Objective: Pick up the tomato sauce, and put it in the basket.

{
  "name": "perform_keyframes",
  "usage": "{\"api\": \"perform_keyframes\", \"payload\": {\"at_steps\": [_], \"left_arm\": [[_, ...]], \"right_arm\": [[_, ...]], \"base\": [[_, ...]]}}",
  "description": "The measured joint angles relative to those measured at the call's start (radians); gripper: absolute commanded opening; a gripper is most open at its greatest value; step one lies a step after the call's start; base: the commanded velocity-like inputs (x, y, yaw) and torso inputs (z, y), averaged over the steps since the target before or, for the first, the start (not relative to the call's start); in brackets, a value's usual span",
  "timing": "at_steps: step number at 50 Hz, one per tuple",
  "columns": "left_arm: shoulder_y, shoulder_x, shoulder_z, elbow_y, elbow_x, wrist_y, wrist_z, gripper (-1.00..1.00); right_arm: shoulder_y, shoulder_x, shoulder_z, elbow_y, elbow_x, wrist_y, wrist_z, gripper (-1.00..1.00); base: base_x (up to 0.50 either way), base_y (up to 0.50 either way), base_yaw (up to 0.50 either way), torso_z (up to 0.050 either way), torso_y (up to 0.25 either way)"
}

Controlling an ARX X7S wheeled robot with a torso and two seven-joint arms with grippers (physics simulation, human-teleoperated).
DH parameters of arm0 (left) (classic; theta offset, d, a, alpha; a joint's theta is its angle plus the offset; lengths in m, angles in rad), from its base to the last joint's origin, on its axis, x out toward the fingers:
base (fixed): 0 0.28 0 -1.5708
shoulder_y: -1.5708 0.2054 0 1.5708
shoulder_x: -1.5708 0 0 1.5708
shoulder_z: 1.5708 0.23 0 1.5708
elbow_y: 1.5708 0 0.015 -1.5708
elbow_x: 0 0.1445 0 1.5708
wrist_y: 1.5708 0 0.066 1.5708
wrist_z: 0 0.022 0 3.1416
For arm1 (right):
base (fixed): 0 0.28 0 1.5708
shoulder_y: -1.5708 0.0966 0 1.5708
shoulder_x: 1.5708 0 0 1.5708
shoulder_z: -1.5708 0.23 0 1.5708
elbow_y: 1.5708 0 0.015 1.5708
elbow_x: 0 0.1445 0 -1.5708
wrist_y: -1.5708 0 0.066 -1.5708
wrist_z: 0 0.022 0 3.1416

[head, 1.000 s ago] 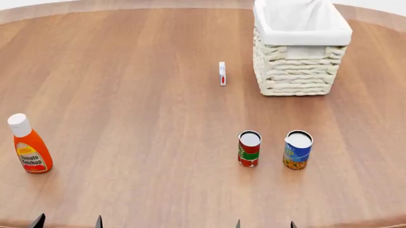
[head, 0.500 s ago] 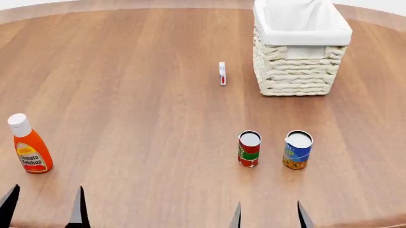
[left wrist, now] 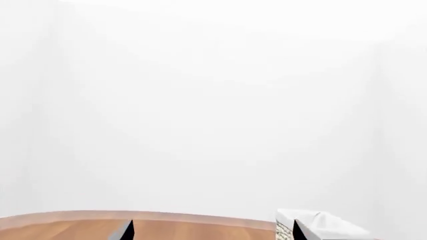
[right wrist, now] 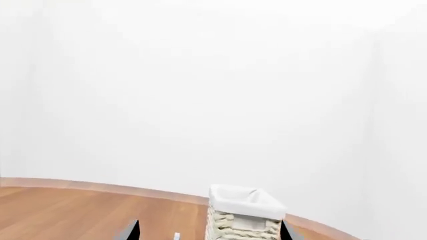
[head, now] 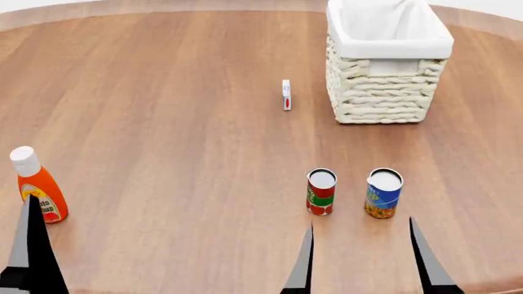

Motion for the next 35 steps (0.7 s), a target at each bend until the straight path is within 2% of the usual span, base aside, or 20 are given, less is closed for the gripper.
{"api": "perform_keyframes", "payload": {"at_steps": [14, 35], "left_arm": [[0.005, -0.022, -0.024, 0.087, -0.037, -0.015, -0.026, 1.0], [0.012, -0.03, 0.001, 0.05, -0.005, 0.027, -0.04, 1.0]], "right_arm": [[-0.017, 0.023, -0.007, -0.132, -0.021, 0.023, 0.015, 1.0], [-0.011, 0.039, -0.014, -0.108, 0.002, 0.017, 0.031, 1.0]], "base": [[0.0, 0.0, 0.0, 0.0, 0.0], [0.05, 0.0, 0.0, 0.0, 0.0]]}}
